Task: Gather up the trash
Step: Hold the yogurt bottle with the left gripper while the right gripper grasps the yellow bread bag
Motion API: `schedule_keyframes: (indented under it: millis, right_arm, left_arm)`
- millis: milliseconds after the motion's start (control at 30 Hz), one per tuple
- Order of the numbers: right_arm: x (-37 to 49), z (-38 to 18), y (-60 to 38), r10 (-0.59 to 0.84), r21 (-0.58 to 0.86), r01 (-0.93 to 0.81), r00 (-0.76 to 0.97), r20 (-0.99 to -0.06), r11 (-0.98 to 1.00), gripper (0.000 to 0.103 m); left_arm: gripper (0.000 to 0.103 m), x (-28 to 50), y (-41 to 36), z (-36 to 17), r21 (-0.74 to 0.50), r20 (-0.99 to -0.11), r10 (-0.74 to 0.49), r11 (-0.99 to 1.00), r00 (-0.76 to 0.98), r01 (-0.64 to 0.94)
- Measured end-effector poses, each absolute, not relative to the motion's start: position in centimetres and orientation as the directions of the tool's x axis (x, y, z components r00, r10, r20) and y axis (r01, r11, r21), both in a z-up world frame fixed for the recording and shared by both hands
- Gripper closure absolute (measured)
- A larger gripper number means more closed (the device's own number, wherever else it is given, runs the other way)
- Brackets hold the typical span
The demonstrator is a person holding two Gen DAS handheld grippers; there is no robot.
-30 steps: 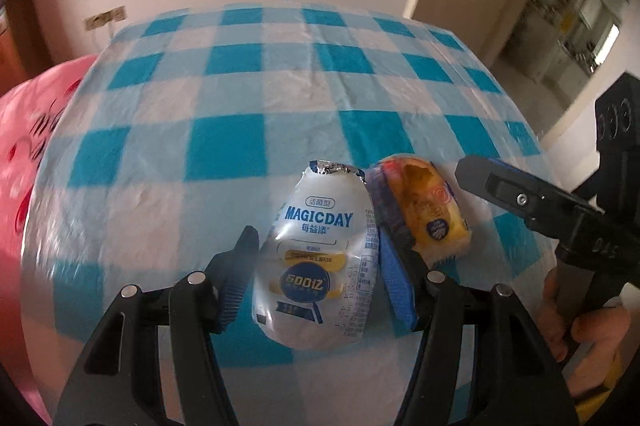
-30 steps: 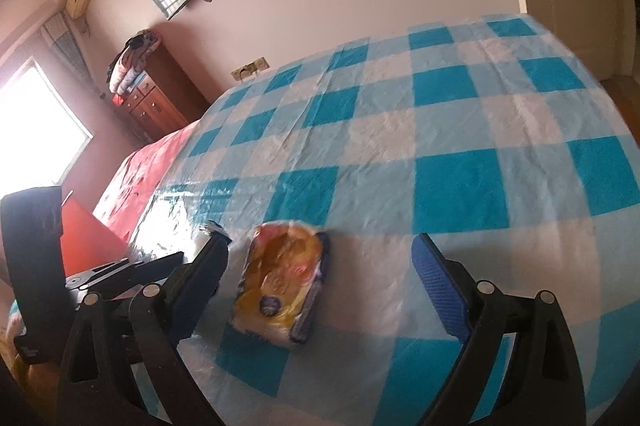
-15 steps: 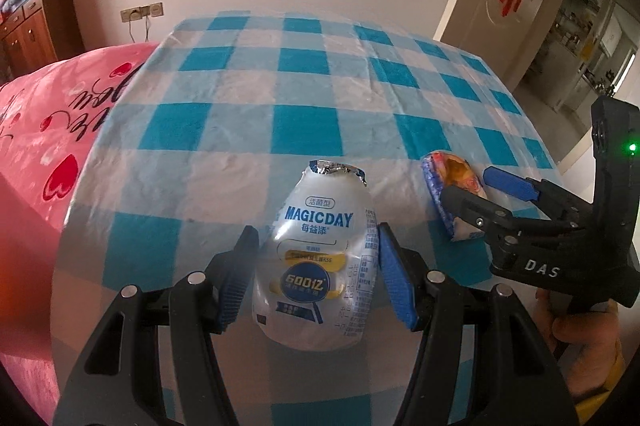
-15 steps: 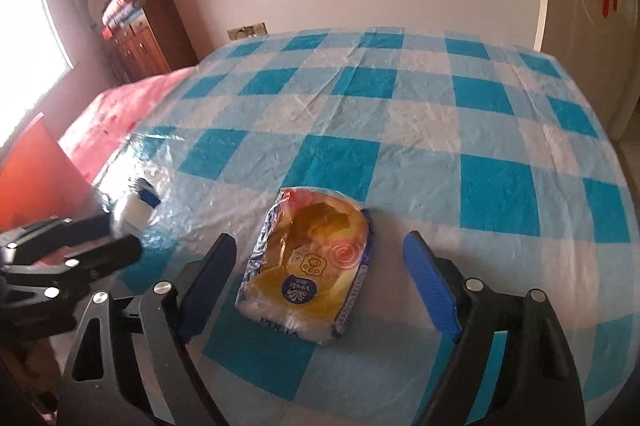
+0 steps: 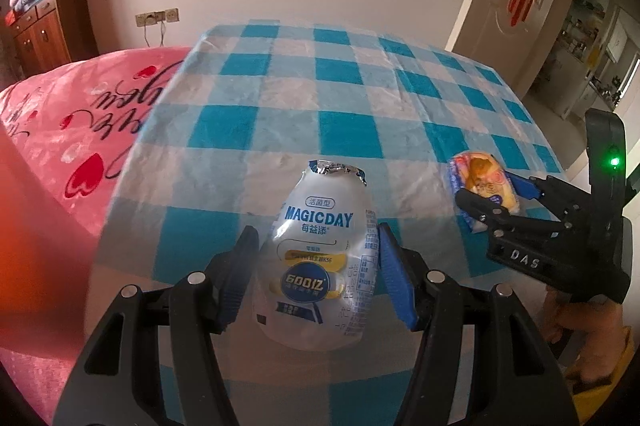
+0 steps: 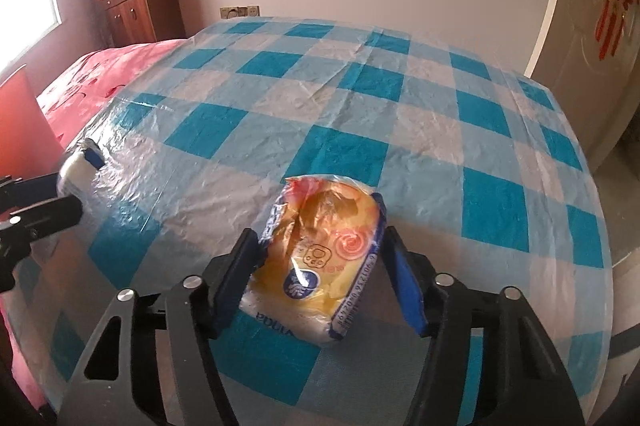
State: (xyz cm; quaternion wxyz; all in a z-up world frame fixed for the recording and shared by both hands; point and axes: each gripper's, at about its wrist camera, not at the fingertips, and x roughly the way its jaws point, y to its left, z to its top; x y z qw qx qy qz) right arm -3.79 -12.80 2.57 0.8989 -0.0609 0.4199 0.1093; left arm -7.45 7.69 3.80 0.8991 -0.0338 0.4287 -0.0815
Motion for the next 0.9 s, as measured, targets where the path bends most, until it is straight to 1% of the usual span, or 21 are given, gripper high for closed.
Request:
schedule_keyframes:
  millis: [167,367,433,600,900]
  right_arm:
    - [-3.9,2.6,-12.5,0.148,-0.025,-0.259,0.626,-0.766,0.965,0.052]
    - [-4.2,2.8,-11.7,0.169,-0.036,-0.302,0.625,-0.762,0.953,0.071]
    - [-4.4,2.8,-11.3,0.160,-0.059,-0.312,0.631,-0.759,0.948,0.076]
    - [-4.8,2.9,-10.5,0.124,-0.113,-0.311,0.648,-0.751,0.944,0.080]
    - [-4.9,3.2,-11.5,0.176,-0.015,-0.278,0.645,-0.743,0.960,0.089]
  left_arm:
    - [0.042,-8.1,9.0,4.0,-0.114,-0.759,-0.150,0.989,0.633,0.097]
    - [0.042,-8.9,10.6,4.0,-0.113,-0.755,-0.135,0.991,0.642,0.075]
    - [0.042,-9.1,11.1,4.0,-0.107,-0.753,-0.126,0.992,0.646,0.068]
    - [0.042,-9.8,11.9,3.9,-0.083,-0.749,-0.100,0.995,0.655,0.056]
    - [0.042,-10.9,13.7,4.4,-0.076,-0.739,-0.077,0.997,0.669,0.031]
